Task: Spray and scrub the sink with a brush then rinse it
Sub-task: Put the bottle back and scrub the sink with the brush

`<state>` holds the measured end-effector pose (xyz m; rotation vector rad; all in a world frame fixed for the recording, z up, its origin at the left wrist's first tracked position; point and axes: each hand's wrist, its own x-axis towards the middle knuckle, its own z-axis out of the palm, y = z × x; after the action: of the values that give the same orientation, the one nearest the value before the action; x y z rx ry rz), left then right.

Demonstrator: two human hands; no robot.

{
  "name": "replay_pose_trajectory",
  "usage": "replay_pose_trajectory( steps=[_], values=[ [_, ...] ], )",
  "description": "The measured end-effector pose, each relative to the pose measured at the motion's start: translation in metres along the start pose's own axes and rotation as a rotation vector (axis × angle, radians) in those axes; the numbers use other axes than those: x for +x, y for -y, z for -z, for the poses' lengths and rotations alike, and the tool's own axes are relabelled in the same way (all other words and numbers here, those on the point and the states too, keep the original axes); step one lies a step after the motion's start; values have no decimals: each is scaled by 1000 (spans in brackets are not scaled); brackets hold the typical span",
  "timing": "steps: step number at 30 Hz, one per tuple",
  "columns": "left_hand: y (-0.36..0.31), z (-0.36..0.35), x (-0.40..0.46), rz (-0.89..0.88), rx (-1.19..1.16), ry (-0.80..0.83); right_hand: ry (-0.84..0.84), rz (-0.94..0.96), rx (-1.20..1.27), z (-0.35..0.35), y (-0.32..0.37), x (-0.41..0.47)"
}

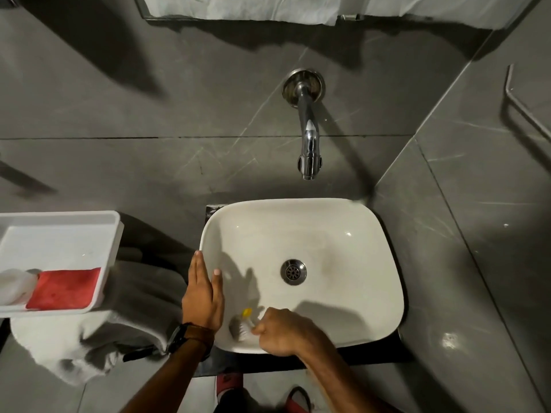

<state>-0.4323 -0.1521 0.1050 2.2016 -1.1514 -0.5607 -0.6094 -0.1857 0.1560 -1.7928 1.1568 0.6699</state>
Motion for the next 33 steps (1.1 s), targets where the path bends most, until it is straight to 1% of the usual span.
replay_pose_trajectory(
  steps=[2, 5, 6, 7, 8, 11, 13, 14, 17, 19, 22, 23, 24, 25, 26, 27, 29, 30, 31, 33],
  values=[
    [0, 0, 0, -5, 0, 4, -93, 9, 56, -5, 12, 5],
    [0, 1, 0, -16, -2, 14, -329, 42, 42, -9, 43, 24],
    [0, 1, 0, -18, -1, 14, -383, 48, 33, -8, 52, 28],
    [0, 1, 0, -18, 1, 14, -398, 46, 20, -6, 56, 31],
    [0, 1, 1, -16, 2, 16, -371, 38, -3, -4, 58, 30],
    [-1, 0, 1, 6, -8, 21, -181, 20, -66, -4, 51, 21],
    [-2, 0, 1, 8, -17, 27, -160, 18, -97, -7, 45, 18],
    [-1, 1, 1, 3, -19, 30, -187, 23, -114, -6, 44, 21],
    [1, 0, 1, -9, -14, 27, -382, 52, -86, 10, 43, 46],
    [3, 0, 1, 2, -16, 20, -500, 46, -115, 30, 35, 59],
    [5, -2, 2, -3, -12, 14, -604, -118, -140, 55, -16, 61],
    [5, -2, 2, -6, -7, 9, -699, -198, -119, 64, -38, 52],
    [5, -2, 2, -9, -7, 7, -831, -255, -127, 69, -60, 38],
    [5, -2, 2, -14, -9, 7, -900, -340, -215, 70, -81, 21],
    [5, -2, 1, -15, -13, 8, -871, -368, -261, 69, -99, 7],
    [4, -1, 1, -11, -16, 8, -716, -411, -227, 62, -108, -1],
    [2, 0, 2, 7, -14, 7, -332, -354, -124, 36, -111, -12],
    [2, 0, 1, 12, -14, 8, -223, -307, -104, 25, -99, -12],
    [2, 0, 1, 9, -14, 7, -177, -221, -106, 15, -77, -7],
    [3, 0, 1, -6, -6, 5, -55, 24, -65, 7, -16, 7]
  ],
)
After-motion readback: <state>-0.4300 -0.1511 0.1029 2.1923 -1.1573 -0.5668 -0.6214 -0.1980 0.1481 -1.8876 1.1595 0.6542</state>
